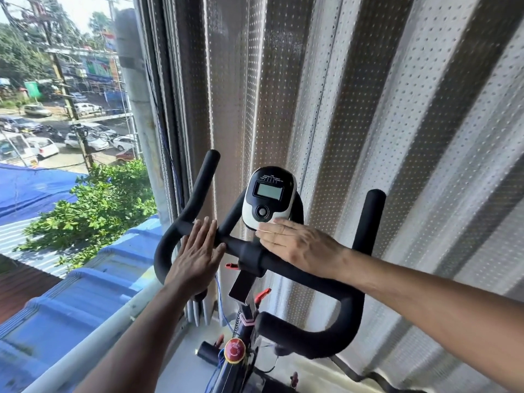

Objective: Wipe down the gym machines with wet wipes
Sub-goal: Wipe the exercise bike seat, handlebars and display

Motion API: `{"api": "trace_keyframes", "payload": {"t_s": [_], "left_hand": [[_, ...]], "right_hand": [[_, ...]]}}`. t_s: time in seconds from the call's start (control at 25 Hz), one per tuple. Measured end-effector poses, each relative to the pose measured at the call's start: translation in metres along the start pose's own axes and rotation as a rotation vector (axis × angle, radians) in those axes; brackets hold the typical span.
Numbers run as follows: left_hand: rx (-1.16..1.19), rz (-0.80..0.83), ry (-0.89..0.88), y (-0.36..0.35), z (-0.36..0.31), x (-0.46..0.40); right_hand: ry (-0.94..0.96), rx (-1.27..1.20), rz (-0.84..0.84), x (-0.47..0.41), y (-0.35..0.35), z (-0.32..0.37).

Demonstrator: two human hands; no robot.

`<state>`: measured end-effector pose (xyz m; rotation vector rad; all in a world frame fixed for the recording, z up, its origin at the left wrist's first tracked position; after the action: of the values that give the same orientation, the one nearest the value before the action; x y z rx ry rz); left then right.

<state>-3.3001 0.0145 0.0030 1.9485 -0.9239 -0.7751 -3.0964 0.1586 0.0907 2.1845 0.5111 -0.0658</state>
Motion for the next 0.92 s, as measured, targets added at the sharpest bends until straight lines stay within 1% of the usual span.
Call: {"api": "trace_keyframes", "payload": {"t_s": [0.08,0.2,0.28,0.36,0.48,0.64,0.72,0.8,0.84,0.92], "left_hand": [[-0.009,-0.006,-0.008,-0.002,0.002,-0.001],[-0.014,0.013,-0.007,-0.004,0.003,-0.002],[-0.012,0.006,-0.002,-0.003,0.002,-0.001],[-0.003,-0.001,-0.003,-0.004,0.002,-0.001],[0.011,-0.008,-0.011,-0.003,0.003,-0.002],[0.016,-0.004,-0.031,-0.002,0.002,-0.006],[0.008,0.018,-0.025,-0.007,-0.001,-0.002],[-0.011,0.004,-0.024,-0.004,0.001,0.001],[-0.011,-0.022,-0.036,-0.002,0.002,0.004],[0.011,-0.166,-0.081,0.003,0.002,0.01]], "right_hand": [[-0.094,-0.005,-0.03,0.001,0.009,-0.011],[-0.308,0.0,-0.09,-0.003,0.02,-0.051],[-0.375,0.001,-0.113,-0.008,0.02,-0.059],[-0.338,-0.012,-0.133,-0.012,0.012,-0.045],[-0.253,-0.036,-0.111,-0.023,0.008,-0.032],[-0.321,-0.051,-0.088,-0.048,0.013,-0.04],[-0.336,-0.085,-0.07,-0.036,0.013,-0.038],[-0.332,-0.164,-0.068,-0.008,0.016,-0.03],[-0.315,-0.22,-0.081,0.008,0.015,-0.019],[-0.271,-0.305,-0.091,0.032,0.012,0.014]]}}
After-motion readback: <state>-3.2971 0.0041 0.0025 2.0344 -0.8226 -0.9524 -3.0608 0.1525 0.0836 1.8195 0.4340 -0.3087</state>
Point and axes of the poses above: each hand's wrist, its own x-axis away from the middle knuckle, its own y-axis out of the back of the hand, z = x × y, the point moved 4 cm from there along -x, towards the middle knuckle, and after that the axes turned 5 degrees about x, right-handed, at the moved point
